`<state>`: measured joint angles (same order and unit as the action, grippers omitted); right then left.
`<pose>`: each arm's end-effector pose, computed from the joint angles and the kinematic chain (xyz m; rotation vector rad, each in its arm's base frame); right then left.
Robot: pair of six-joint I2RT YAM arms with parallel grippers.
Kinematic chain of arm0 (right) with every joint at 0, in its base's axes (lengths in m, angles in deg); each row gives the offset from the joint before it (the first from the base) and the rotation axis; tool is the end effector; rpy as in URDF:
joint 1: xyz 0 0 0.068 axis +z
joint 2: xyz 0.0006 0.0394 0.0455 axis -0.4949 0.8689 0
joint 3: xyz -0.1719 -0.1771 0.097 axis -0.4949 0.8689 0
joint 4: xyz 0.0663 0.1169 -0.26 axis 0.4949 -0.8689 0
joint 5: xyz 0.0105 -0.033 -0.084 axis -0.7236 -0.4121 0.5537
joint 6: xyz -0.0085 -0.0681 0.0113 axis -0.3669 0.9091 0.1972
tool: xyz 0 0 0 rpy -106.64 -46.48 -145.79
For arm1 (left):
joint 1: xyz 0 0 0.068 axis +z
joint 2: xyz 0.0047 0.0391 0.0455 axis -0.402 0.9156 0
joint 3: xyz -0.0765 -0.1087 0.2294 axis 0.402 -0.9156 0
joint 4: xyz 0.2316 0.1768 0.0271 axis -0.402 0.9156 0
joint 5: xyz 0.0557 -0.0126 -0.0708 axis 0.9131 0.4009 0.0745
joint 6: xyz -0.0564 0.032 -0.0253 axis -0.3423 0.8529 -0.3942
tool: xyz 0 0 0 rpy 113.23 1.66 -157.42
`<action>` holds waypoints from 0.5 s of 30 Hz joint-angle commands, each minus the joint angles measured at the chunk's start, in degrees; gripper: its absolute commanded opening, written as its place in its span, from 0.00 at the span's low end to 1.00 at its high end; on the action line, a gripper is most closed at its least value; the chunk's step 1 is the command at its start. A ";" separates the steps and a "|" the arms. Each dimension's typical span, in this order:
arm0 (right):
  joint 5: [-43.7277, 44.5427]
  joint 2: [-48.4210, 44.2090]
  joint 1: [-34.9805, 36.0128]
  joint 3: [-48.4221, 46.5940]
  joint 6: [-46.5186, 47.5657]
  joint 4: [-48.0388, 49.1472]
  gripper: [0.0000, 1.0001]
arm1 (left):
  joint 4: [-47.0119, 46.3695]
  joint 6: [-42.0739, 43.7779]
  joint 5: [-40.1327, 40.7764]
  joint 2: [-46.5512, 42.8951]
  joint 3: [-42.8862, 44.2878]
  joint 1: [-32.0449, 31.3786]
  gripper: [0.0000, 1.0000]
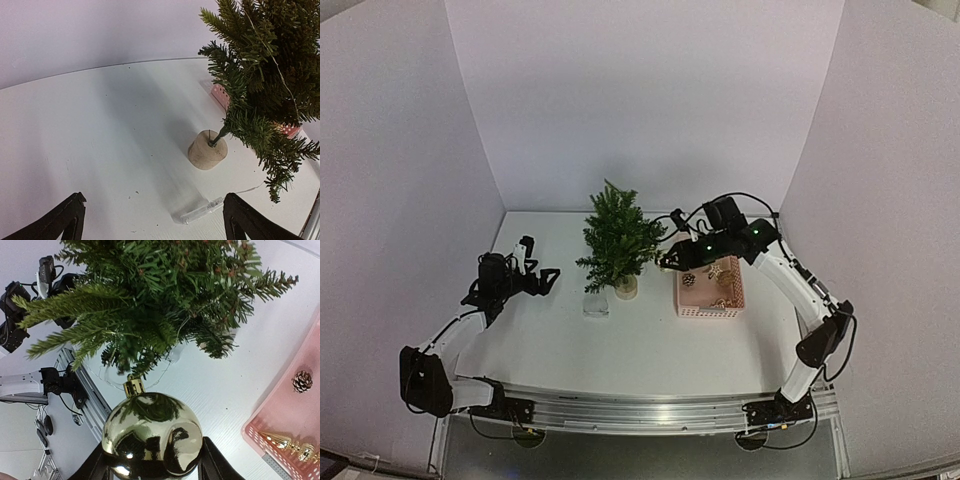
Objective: Decorate the small christmas tree
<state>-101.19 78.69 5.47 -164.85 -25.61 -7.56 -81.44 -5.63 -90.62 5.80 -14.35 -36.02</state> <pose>0.3334 0.2637 0.3741 -0.7020 2.3490 0.8998 0.3074 -0.0906 0.2291 0.4351 1.9579 -0.5853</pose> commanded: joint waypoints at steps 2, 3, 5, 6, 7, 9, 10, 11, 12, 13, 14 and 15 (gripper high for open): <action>1.10 -4.23 0.05 1.88 0.75 0.51 0.42 | -0.32 0.94 -0.55 0.25 1.85 0.28 0.96; 1.13 -4.24 0.04 1.90 0.72 0.53 0.42 | -0.40 0.97 -0.57 0.31 1.85 0.28 0.96; 1.13 -3.86 0.07 1.64 0.70 0.55 0.42 | -0.47 1.07 -0.61 0.52 1.95 0.25 0.96; 1.13 -3.62 0.06 1.41 0.69 0.60 0.42 | -0.48 1.13 -0.61 0.59 1.99 0.26 0.96; 1.02 -3.27 0.03 1.13 0.69 0.67 0.42 | -0.50 1.20 -0.60 0.64 2.00 0.27 0.96; 0.43 -2.45 0.04 0.87 0.69 0.78 0.41 | -0.62 1.30 -0.60 0.72 2.07 0.26 0.96; 0.02 -1.93 0.03 0.95 0.69 0.83 0.41 | -0.55 1.34 -0.61 0.71 2.10 0.27 0.96; -0.13 -1.64 0.04 1.16 0.73 0.93 0.41 | -0.51 1.44 -0.53 0.65 2.08 0.28 0.96; -0.14 -1.39 0.07 1.60 0.77 1.09 0.41 | -0.52 1.47 -0.51 0.62 2.06 0.27 0.96; -0.11 -1.17 0.06 2.03 0.93 1.34 0.41 | -0.59 1.48 -0.45 0.56 2.04 0.27 0.96; 0.05 -0.98 0.03 2.51 1.07 1.71 0.41 | -0.59 1.48 -0.43 0.57 1.98 0.24 0.96; 0.15 -0.70 0.04 2.74 1.11 2.21 0.41 | -0.56 1.45 -0.45 0.52 1.90 0.24 0.96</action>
<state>-100.41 77.06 5.48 -162.80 -25.52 -7.50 -81.45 -5.28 -90.63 6.21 -14.31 -36.02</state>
